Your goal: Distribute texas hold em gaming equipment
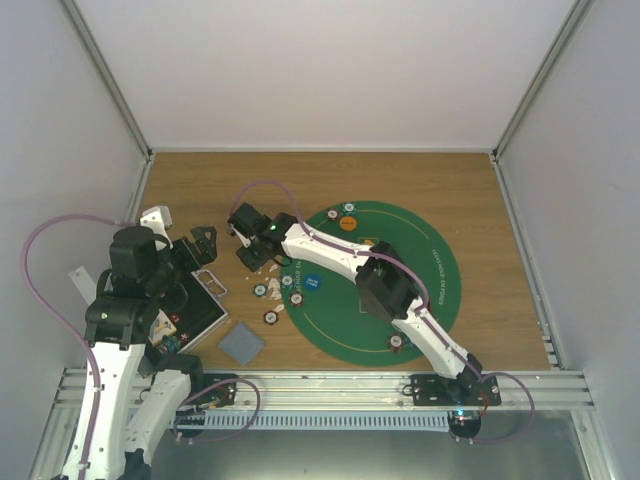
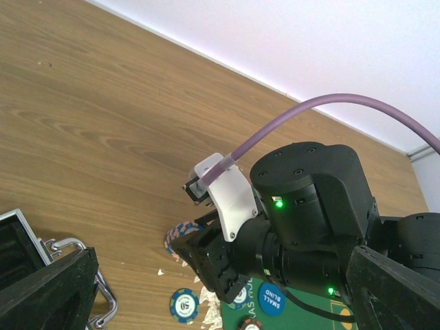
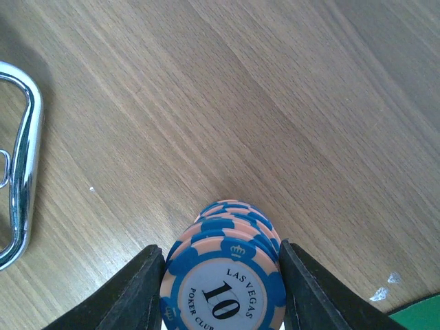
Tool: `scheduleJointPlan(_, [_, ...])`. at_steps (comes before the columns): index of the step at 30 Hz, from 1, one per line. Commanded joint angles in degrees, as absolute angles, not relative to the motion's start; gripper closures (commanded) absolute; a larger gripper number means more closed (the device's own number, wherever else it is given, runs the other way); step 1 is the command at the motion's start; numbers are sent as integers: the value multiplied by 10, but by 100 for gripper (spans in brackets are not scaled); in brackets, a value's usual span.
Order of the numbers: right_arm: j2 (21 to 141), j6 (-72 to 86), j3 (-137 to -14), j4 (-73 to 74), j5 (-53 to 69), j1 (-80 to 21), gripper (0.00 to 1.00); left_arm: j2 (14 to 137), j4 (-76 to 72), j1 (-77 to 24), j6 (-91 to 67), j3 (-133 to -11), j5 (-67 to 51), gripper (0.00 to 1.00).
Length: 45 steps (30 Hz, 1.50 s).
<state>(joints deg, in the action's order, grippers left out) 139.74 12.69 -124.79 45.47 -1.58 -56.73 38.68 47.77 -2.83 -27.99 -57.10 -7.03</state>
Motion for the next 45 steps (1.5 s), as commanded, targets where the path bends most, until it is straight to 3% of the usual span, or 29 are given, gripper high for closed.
scheduleJointPlan(1, [1386, 119, -1270, 454, -21, -574, 56, 386, 454, -24, -287, -567, -70, 1])
scheduleJointPlan(20, [1327, 153, -1235, 484, -24, -572, 59, 385, 458, -24, -285, -572, -68, 1])
scheduleJointPlan(36, [978, 290, -714, 481, -33, -560, 59, 378, 452, -24, -287, -558, -66, 1])
scheduleJointPlan(45, [838, 366, -538, 493, -9, -560, 59, 379, 446, -24, -287, -545, -76, 1])
